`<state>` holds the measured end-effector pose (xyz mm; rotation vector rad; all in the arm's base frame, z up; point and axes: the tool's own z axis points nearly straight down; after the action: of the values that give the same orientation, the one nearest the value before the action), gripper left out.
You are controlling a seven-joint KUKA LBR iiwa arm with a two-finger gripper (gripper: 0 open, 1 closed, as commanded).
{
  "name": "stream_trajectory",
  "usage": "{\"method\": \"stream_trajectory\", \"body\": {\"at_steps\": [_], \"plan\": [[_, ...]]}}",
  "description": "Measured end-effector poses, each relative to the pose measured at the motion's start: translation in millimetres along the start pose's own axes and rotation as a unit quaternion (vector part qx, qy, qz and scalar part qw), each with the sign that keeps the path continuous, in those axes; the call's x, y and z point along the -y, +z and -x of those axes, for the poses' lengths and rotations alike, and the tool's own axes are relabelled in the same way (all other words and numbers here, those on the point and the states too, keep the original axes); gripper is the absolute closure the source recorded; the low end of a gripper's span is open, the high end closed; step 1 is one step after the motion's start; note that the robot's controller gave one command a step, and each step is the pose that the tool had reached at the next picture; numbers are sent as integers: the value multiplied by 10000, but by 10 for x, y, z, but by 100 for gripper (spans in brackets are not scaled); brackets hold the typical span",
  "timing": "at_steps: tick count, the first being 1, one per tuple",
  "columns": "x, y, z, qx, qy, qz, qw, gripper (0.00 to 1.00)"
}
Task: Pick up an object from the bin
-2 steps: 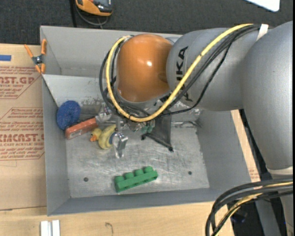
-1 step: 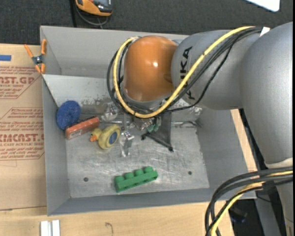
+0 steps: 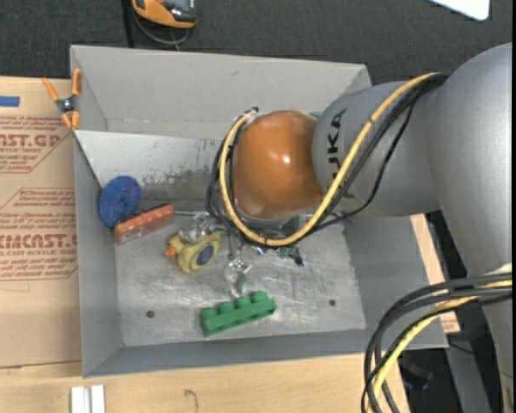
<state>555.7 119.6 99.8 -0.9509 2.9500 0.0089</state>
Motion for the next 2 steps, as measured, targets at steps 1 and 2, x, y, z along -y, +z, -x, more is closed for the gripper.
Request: {"method": "stream_trajectory", "body": {"at_steps": [1, 2], "plan": [[8, -47, 51, 58, -11, -15, 10000, 100], [8, -47, 51, 58, -11, -15, 10000, 100]]}}
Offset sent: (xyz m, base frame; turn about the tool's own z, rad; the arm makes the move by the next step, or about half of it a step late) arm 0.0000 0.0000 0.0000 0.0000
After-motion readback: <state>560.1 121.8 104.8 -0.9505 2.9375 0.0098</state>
